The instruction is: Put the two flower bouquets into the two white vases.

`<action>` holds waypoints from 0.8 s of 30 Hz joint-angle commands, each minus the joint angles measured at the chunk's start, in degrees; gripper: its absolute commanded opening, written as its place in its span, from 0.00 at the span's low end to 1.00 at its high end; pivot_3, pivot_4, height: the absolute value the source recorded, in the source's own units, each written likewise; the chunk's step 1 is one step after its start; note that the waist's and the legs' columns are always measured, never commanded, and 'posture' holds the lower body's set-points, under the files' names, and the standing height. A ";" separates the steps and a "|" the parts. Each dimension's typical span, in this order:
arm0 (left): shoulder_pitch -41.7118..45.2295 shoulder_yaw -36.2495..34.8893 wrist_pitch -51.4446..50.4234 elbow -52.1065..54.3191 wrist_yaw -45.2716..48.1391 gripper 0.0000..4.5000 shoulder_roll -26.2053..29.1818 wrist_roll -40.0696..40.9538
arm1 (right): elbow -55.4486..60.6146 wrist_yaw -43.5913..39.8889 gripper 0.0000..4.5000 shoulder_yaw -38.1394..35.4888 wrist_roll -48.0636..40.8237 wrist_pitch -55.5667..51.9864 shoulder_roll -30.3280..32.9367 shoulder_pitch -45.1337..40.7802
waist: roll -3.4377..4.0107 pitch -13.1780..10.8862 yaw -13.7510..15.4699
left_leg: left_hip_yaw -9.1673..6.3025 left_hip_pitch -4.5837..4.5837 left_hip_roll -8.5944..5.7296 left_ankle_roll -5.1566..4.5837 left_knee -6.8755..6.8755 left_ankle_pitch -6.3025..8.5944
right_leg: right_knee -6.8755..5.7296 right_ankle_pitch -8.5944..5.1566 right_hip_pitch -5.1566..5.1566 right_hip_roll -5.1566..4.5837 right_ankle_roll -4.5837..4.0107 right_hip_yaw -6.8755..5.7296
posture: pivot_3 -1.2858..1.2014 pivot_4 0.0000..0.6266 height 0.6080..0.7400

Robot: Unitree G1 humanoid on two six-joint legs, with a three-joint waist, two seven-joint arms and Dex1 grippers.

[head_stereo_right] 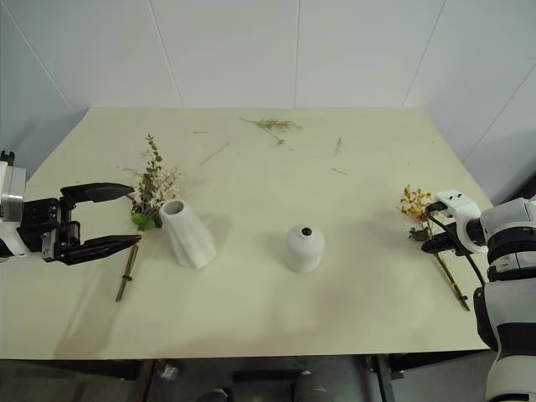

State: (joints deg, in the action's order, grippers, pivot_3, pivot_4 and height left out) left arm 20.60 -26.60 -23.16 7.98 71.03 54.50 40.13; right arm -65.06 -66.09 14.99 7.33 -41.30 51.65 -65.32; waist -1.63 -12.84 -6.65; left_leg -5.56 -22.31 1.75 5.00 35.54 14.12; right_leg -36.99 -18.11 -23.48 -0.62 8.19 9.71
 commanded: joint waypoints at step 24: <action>22.38 13.78 7.74 -26.11 12.81 1.00 -1.25 -6.27 | 76.33 12.92 0.01 -44.73 -45.85 3.73 -18.17 24.37 | 0.13 -0.07 0.29 | -0.16 -0.06 0.00 0.00 0.11 -0.02 | -0.42 -0.02 -0.09 0.05 0.00 -0.10 | 0.52 0.24 1.00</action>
State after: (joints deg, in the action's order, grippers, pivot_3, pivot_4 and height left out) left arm 41.42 -12.31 -16.49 -17.48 83.06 52.62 34.46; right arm 6.66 -55.75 -28.99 -35.37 -38.76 33.66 -40.85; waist -1.50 -12.91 -6.36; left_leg -5.73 -22.37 1.75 5.01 35.68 14.09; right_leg -37.45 -18.13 -23.57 -0.56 8.20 9.61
